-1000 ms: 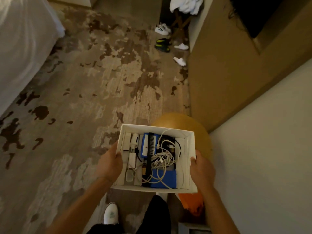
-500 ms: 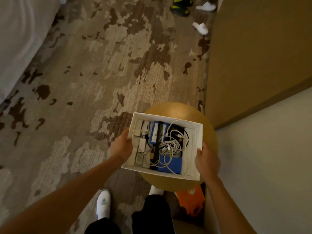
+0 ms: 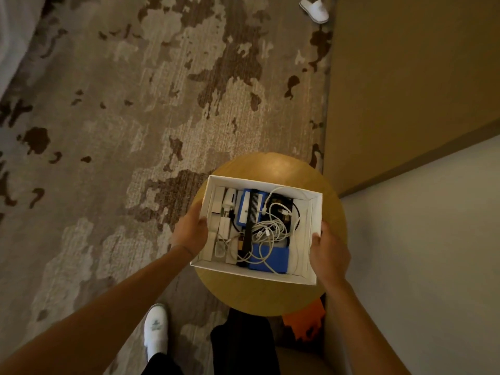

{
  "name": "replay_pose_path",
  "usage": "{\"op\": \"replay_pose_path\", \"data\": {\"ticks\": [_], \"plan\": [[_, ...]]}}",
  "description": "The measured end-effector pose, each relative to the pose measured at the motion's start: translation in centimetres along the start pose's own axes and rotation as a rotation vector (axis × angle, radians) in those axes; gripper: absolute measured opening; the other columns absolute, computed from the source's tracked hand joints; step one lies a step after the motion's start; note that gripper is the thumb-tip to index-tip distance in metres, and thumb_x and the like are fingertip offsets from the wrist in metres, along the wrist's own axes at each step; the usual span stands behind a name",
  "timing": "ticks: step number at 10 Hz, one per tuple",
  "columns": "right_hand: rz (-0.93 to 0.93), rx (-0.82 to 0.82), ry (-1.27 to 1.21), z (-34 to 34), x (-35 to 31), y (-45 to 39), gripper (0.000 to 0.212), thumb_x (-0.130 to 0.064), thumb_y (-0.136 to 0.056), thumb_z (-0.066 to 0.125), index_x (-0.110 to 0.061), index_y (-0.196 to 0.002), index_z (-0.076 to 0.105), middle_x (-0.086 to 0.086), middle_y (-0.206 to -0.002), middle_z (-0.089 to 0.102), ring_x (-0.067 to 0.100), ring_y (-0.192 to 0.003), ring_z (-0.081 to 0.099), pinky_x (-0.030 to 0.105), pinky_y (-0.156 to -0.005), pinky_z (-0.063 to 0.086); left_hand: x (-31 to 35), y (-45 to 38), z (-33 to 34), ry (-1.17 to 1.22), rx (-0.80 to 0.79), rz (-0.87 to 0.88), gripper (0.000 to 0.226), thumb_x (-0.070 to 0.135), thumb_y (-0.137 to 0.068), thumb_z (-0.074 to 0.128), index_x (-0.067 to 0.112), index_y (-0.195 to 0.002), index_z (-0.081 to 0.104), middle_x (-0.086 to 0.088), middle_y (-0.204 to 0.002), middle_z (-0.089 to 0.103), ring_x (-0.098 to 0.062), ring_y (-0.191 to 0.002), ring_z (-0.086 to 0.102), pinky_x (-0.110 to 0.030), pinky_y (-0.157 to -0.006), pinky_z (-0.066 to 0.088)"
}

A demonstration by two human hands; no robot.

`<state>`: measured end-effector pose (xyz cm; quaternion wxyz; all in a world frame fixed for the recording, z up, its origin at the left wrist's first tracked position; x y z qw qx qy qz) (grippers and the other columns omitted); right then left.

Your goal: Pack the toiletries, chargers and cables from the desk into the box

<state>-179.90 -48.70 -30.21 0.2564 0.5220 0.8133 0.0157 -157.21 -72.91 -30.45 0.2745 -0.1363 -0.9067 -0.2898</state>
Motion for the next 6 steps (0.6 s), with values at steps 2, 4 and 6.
{"op": "replay_pose_path", "data": {"ticks": [2,4,6], "plan": [[0.002,-0.010,0.000,0.5,0.3,-0.2,0.034,-0.022,-0.103,0.054,-0.016,-0.136,0.060,0.004,-0.111,0.073,0.019,-0.091,0.069,0.034,-0.076,0.056,-0.7,-0.2,1.5,0.010,0.037,-0.048,0.052,0.007,-0.094,0.045,0.031,-0.140,0.049,-0.002,-0.094,0.068,-0.023,-0.078,0.063,-0.035,-0.068,0.049],[0.043,-0.344,0.083,-2.4,-0.9,-0.7,0.009,-0.015,-0.097,0.056,-0.020,-0.103,0.061,0.000,-0.088,0.065,0.009,-0.070,0.054,0.023,-0.054,0.035,0.9,0.2,-0.7,-0.124,-0.223,-0.065,0.060,0.010,-0.096,0.054,0.020,-0.152,0.035,-0.015,-0.122,0.066,-0.035,-0.103,0.064,-0.041,-0.081,0.052],[-0.018,-0.335,-0.234,-14.1,-7.7,2.2,0.025,-0.026,-0.102,0.053,-0.023,-0.122,0.068,0.000,-0.104,0.073,0.018,-0.088,0.067,0.036,-0.079,0.053,9.3,7.5,-10.2,0.053,-0.176,0.148,0.044,0.008,-0.098,0.055,0.014,-0.142,0.051,-0.011,-0.131,0.064,-0.030,-0.115,0.064,-0.051,-0.099,0.050]]}}
Point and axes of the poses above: each hand's wrist, its own y-axis away from the middle knuckle, its own z-axis out of the palm, x = y × z, the point moved 3 cm from there along -y, towards the middle knuckle
